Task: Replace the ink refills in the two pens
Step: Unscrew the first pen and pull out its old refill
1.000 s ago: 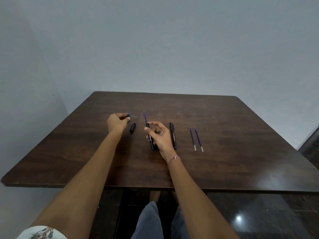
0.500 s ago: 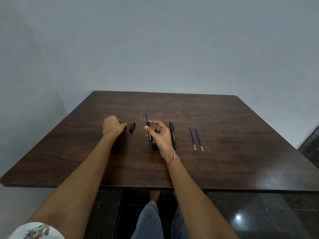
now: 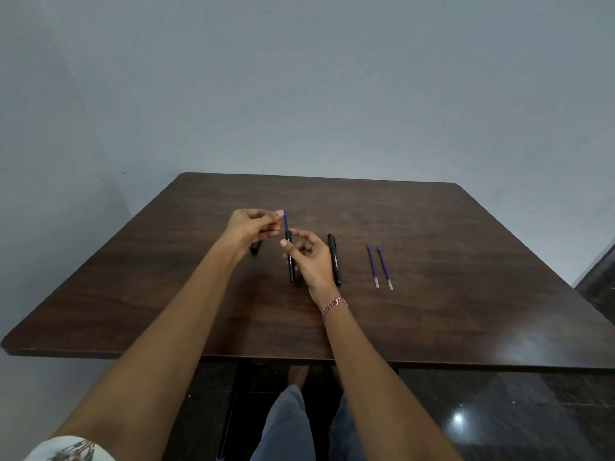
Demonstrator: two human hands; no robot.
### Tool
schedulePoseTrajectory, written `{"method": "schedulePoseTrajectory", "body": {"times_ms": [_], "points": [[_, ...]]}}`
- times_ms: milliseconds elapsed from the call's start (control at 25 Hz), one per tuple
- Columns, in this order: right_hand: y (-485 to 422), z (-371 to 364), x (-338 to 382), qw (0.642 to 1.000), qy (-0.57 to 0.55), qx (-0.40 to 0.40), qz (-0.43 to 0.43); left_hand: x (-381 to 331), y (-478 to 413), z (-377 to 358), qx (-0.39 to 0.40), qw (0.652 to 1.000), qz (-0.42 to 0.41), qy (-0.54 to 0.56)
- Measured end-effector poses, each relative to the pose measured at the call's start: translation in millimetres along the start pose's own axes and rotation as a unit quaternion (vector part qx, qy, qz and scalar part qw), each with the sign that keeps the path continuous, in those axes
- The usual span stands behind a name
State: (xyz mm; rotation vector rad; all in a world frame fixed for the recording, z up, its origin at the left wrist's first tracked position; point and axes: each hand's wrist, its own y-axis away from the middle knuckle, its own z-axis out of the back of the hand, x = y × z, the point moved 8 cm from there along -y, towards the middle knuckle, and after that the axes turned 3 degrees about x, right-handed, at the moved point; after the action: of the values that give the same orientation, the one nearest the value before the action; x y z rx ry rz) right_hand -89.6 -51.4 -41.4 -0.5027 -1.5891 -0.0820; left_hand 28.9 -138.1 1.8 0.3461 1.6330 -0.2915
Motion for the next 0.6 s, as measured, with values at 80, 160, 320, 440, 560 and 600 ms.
{"method": "schedulePoseTrajectory", "body": {"times_ms": [80,160,320,440,560,600], "points": [[-1,1,0,1.000,0.003,-0.001,0.006,3,0,-5,0.014,1.000,0.012,-0.009],[-2,0,-1,1.000,0.010,0.003,0.007,6,2,-9,0.014,1.000,0.019,-0.017],[-1,0,0,1.000,0.007,0.003,0.011,4,3,-11,-0.018,1.000,0.016,0.005],[0,0,0,1.000,0.008,0.001,0.010,0,2,-12,-0.049,0.999,0.003,0.006],[1,-2,0,1.000,0.004,0.004,0.002,-8,0,-13,-0.088,0.996,-0.025,0.014],[1,-2,0,1.000,0.004,0.005,-0.001,-10,-1,-13,-0.099,0.994,-0.038,0.017]]}}
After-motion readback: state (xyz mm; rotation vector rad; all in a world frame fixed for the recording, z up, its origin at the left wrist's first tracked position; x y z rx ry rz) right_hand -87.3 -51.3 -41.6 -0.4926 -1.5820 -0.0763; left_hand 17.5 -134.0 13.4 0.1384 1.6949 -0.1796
